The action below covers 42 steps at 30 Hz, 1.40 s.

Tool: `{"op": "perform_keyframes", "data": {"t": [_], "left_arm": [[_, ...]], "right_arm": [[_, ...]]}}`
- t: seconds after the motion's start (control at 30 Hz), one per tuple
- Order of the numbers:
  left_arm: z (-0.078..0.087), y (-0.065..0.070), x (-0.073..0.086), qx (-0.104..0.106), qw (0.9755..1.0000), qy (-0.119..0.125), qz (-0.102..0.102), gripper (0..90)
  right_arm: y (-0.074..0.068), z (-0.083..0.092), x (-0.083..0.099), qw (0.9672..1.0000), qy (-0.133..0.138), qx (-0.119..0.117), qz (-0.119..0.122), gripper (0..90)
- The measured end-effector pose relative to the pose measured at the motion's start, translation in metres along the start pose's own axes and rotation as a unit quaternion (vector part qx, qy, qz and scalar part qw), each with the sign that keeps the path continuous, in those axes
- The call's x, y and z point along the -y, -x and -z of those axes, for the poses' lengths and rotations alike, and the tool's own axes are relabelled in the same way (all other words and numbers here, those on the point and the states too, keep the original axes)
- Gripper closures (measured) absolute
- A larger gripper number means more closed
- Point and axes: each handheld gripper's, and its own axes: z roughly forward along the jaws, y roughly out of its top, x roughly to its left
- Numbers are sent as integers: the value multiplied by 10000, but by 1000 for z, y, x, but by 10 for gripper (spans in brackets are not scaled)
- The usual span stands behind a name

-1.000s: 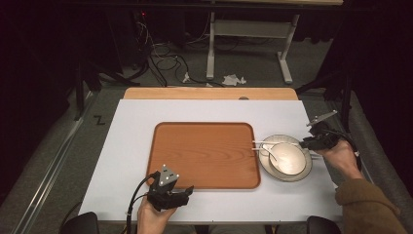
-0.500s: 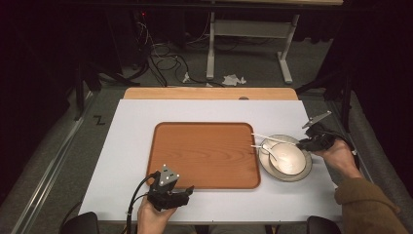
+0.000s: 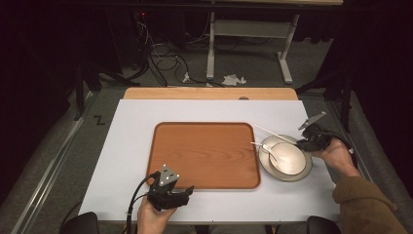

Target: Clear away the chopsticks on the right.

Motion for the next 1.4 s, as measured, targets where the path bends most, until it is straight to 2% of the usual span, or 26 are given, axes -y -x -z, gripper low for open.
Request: {"op": "perform_keyframes", "data": {"t": [0.2,0.37,0.63,0.83,0.93,1.17,1.4], "left_arm": [[0,1,0,14,10000,-11,-19,346],[-1,1,0,12,10000,-14,-30,346],[-3,2,-3,85,9999,-18,-79,346],[-7,3,-7,191,9997,-38,-173,347],[-10,4,-10,252,9994,-44,-229,346],[-16,6,-16,407,9985,-48,-358,346],[-24,9,-24,604,9969,-71,-500,346]], "right_arm": [[-2,-1,1,9999,37,94,94,836],[-1,-1,4,9999,78,102,81,845],[-3,5,9,9994,229,173,-167,849],[-4,18,18,9979,416,246,-428,849],[-7,27,21,9970,537,288,-467,850],[-21,50,28,9936,823,370,-672,849],[-49,73,32,9910,1044,380,-742,850]]}}
